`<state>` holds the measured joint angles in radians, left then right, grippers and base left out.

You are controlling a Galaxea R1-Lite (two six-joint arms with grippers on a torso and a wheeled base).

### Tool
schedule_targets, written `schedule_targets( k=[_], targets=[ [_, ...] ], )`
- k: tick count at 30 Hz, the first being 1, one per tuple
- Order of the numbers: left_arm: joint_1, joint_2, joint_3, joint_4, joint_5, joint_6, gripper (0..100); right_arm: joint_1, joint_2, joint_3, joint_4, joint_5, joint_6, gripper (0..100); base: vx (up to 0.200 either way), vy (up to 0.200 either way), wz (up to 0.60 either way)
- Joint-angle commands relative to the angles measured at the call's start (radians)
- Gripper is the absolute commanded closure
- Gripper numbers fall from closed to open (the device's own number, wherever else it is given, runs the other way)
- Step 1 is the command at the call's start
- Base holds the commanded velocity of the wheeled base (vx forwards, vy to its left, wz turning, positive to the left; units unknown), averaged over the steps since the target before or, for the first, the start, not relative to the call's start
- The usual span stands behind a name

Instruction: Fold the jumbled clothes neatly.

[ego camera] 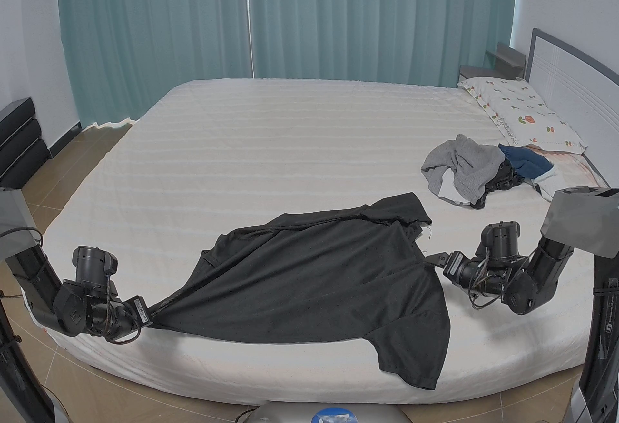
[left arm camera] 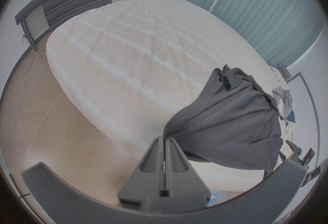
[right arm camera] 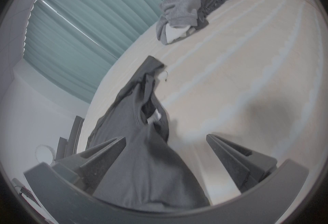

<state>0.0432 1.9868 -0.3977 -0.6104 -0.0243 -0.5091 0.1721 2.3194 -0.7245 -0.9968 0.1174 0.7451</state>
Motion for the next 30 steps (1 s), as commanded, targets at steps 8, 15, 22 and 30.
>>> schedule_targets(
  k=[8,15,22,30],
  targets=[
    [-0.034,0.003,0.017,0.001,-0.016,-0.003,100,0.075,-0.08,0.418,-0.184,0.076,-0.067,0,0.0,0.0,0.0],
    [-0.039,-0.003,0.025,0.0,-0.016,-0.003,100,0.127,-0.025,0.425,-0.217,0.07,-0.061,0,0.0,0.0,0.0],
    [-0.049,-0.002,0.025,0.0,-0.017,-0.005,100,0.132,-0.003,0.428,-0.215,0.034,-0.072,0,0.0,0.0,0.0],
    [-0.049,-0.01,0.033,0.008,-0.017,0.0,100,0.118,-0.043,0.471,-0.184,-0.022,-0.09,100,0.0,0.0,0.0]
  ],
)
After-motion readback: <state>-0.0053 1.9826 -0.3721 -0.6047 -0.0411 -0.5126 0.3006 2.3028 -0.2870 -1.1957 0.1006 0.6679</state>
